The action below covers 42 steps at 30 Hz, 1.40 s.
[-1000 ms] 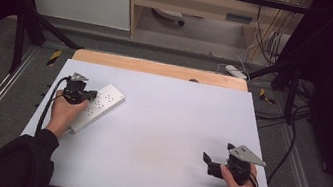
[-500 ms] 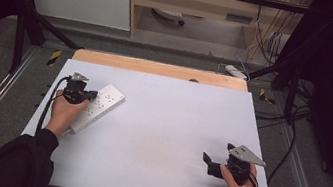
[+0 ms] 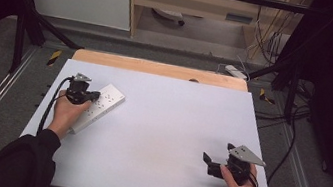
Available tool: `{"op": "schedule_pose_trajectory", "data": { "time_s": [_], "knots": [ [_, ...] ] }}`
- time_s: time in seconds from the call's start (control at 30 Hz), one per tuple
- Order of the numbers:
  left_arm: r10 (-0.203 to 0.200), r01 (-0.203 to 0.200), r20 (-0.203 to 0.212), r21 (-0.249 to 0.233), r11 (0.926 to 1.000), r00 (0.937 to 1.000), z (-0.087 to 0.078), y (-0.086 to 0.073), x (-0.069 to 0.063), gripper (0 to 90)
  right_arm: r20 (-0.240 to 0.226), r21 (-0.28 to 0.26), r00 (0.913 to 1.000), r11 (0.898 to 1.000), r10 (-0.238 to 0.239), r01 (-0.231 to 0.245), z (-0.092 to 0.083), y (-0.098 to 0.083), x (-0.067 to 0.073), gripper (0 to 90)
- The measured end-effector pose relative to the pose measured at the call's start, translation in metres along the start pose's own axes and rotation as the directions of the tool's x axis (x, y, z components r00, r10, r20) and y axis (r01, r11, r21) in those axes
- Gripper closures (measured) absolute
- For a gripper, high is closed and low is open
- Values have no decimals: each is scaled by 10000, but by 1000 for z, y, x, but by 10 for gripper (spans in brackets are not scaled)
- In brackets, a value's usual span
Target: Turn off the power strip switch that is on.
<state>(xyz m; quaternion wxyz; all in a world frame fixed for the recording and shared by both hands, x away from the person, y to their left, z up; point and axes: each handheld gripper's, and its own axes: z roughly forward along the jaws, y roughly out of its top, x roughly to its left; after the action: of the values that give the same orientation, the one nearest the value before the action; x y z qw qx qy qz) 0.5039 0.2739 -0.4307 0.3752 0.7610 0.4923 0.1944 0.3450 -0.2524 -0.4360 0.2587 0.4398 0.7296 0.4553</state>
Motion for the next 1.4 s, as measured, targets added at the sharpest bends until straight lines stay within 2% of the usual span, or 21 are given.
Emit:
{"op": "schedule_pose_trajectory", "data": {
  "time_s": [0.53, 0.9, 1.4],
  "knots": [
    [-104, 104, 42, 22, 9999, 9999, 0, 0, 2, 900, -14, -20, 10000, 10000, -8, 8, -1, 0, 0, 31],
    [-134, 134, -109, 11, 9999, 9999, -2, 0, 5, 900, -25, -51, 10000, 10000, -32, 32, -1, 0, 0, 31],
    [-207, 202, -169, -307, 9993, 9996, -6, 3, 5, 900, -31, -55, 10000, 10000, -40, 39, -1, 1, 0, 31]
  ]
}}
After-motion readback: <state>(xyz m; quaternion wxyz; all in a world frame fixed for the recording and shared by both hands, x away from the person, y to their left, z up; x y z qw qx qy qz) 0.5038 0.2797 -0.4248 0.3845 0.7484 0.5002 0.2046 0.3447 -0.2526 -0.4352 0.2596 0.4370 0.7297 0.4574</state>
